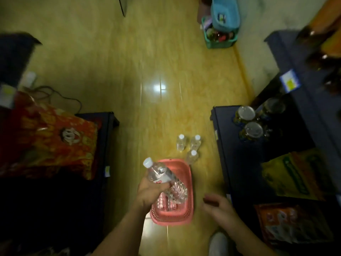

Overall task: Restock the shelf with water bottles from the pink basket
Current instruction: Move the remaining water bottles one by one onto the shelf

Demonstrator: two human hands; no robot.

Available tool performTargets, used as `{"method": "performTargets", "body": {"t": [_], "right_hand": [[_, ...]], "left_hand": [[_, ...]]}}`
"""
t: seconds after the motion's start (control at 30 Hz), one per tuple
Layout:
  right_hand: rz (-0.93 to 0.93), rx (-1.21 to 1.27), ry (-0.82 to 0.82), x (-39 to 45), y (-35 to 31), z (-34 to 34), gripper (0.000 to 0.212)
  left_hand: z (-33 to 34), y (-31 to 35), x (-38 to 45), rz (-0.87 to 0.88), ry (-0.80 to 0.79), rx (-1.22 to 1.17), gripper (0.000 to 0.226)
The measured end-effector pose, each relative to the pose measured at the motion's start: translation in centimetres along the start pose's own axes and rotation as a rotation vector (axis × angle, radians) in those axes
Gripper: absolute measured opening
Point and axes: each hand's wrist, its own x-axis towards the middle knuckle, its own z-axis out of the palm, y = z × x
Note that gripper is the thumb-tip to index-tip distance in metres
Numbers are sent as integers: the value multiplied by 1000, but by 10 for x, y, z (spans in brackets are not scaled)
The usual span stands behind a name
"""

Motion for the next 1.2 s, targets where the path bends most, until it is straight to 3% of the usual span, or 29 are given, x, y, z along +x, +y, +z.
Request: {"method": "performTargets", "body": {"t": [0.17,0.2,0.3,0.33,0.43,0.5,0.63,0.8,0.87,0.97,1.1,1.2], "right_hand": [[-79,-4,22,-90,-87,-12,29],[-87,-11,31,-106,-102,-15,34],[-158,-9,17,-149,-142,-29,79],[-167,1,-3,-164,-157,-35,78],[-230,19,-52,-209,-202,-52,49],[-291,19,-82,-233,-230,-65,49],[-418,32,-118,-277,-286,-89,91],[-629,100,-74,-332,-354,-118,117],[-691,85,-59,-358,-378,-131,111],[-766,77,-56,-399,-410,-152,87],[-884,87,7,-443,-442,-183,97],[-952,118,83,-478,-459,-210,70]], "left_hand": [[-34,118,-80,137,-44,-57,42],[-40,137,-95,169,-48,-50,43],[-53,190,-133,241,-37,-25,47],[-57,208,-146,257,-41,-14,47],[-64,261,-184,288,-83,28,44],[-68,295,-209,317,-126,61,43],[-68,370,-259,414,-197,155,40],[-58,464,-317,568,-212,198,39],[-52,496,-340,635,-223,189,33],[-40,538,-379,739,-261,213,32],[-12,585,-425,863,-322,253,35],[16,613,-459,944,-384,278,41]]}}
